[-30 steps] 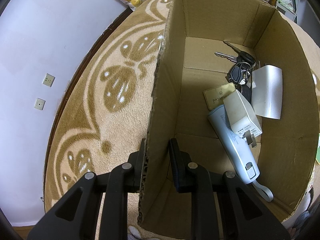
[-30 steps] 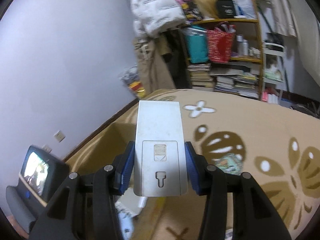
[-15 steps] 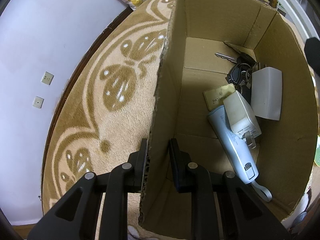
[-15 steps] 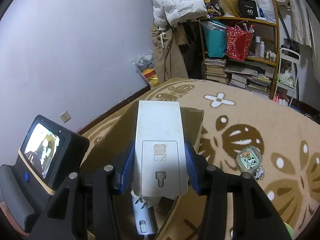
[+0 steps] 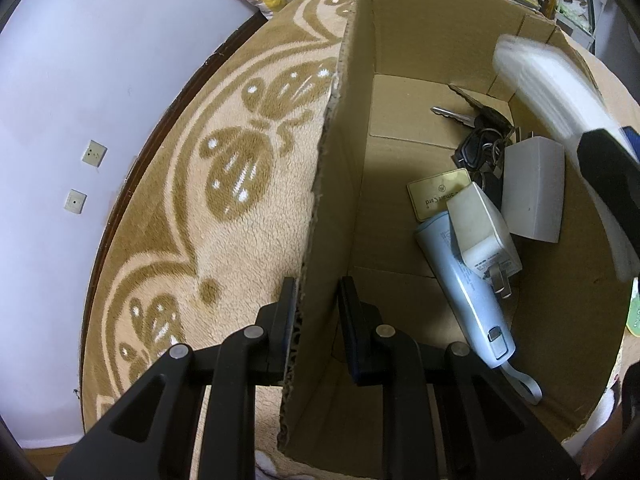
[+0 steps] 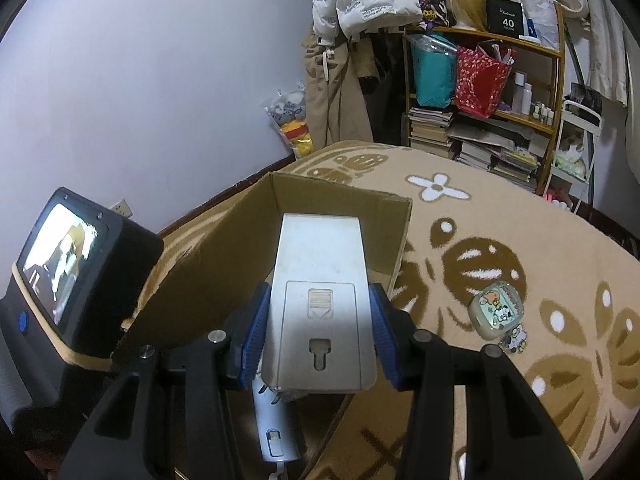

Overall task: Organize rigid objects
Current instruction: 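Lift the white panel with the right tool and carry it over the box, then open the right tool to drop the white panel into the box, then move the right tool back toward the white TV remote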

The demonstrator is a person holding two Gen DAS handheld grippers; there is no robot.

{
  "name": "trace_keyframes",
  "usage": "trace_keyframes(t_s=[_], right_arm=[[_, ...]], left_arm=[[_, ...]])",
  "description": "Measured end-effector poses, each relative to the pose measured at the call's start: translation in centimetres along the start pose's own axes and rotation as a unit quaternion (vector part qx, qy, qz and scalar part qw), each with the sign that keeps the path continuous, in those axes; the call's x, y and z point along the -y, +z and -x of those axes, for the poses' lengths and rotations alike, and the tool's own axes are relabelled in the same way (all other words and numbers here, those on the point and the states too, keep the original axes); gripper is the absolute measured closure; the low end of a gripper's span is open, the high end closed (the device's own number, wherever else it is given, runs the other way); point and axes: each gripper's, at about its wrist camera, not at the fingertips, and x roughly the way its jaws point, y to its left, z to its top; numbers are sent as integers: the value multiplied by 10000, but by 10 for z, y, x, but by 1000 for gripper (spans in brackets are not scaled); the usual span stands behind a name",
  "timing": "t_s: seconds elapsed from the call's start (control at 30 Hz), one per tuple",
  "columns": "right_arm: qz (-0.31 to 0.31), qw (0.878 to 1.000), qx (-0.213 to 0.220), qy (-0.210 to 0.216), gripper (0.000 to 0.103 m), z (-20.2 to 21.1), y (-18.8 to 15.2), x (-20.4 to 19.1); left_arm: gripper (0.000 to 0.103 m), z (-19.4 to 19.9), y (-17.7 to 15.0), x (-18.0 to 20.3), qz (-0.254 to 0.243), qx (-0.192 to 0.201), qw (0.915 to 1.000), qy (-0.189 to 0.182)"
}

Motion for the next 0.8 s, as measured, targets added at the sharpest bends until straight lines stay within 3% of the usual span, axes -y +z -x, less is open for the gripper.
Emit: trace_keyframes(t_s=[0.57, 0.8], right_arm=[[-151, 9995, 267, 62, 55, 18, 7, 13], [-357, 9990, 232, -129, 43, 29, 3, 34]], left_arm=[[82, 1, -2, 4, -33, 11, 10000, 67], [82, 3, -3, 3, -14, 6, 10000, 35]])
